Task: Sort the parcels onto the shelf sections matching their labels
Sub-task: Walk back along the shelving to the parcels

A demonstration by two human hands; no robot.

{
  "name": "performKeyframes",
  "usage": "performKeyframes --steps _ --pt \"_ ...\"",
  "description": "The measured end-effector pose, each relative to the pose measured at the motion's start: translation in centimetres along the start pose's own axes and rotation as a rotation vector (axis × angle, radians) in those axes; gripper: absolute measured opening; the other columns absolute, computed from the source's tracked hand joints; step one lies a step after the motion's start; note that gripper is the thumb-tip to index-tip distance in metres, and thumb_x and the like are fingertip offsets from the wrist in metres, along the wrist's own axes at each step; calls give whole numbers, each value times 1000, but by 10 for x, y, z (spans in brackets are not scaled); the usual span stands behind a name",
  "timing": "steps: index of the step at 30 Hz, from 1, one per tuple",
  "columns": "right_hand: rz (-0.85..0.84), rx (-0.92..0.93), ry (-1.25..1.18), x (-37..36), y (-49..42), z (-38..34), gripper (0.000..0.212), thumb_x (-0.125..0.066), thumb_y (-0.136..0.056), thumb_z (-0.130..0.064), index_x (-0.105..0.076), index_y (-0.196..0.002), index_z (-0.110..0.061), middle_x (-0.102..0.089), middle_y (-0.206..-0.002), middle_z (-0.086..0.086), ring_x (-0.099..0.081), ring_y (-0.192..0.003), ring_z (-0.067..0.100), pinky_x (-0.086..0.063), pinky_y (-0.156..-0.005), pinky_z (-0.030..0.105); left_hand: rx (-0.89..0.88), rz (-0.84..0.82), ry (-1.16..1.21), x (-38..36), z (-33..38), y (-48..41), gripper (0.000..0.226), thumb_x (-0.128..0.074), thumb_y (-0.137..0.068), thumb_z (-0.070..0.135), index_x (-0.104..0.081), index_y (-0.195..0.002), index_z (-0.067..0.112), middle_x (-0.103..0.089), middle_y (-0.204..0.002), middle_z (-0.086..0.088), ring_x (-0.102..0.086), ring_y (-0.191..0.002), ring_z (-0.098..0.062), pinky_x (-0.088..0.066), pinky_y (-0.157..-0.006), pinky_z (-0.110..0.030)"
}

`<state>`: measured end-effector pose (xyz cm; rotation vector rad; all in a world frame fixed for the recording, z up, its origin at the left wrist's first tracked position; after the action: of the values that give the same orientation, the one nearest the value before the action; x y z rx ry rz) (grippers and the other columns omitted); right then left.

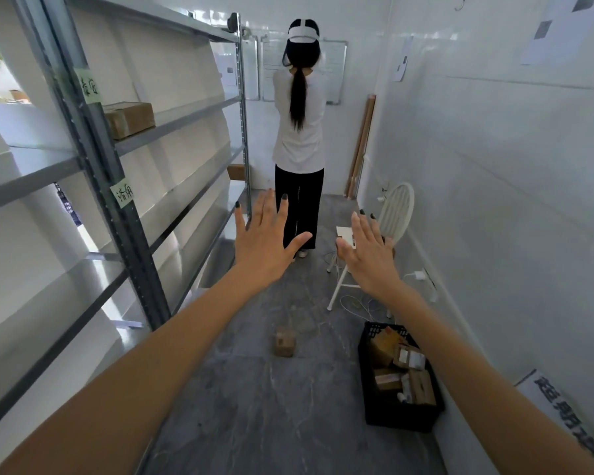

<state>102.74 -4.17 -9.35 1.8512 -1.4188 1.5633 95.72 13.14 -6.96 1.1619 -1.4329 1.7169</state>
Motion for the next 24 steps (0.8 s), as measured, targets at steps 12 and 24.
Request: performKeyframes --steps 12,24 --pt "-1 -54 50 -29 -91 -9 70 -23 -96 -53 -3 -152 -17 -1 -161 1 5 -148 21 4 -117 50 -2 -29 65 -37 -44 -90 88 -8 -84 75 2 -152 21 9 -160 -7 11 -148 -20 9 -114 -54" --pt "-73 -77 41 -83 -159 -23 70 -24 -97 -52 -6 -152 -14 -5 -160 5 2 -148 23 1 -118 50 -5 -125 85 -85 -93 -134 95 -6 -78 80 3 -152 20 7 -160 -9 10 -148 -21 8 -114 -56"
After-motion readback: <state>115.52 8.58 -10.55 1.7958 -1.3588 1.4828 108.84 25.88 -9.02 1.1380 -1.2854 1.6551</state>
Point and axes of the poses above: each hand's wrist, its own y-axis away from the middle knuckle, its own x-axis out of the back of the hand, z = x × y, the point moved 7 cm from there along -y, towards the middle knuckle
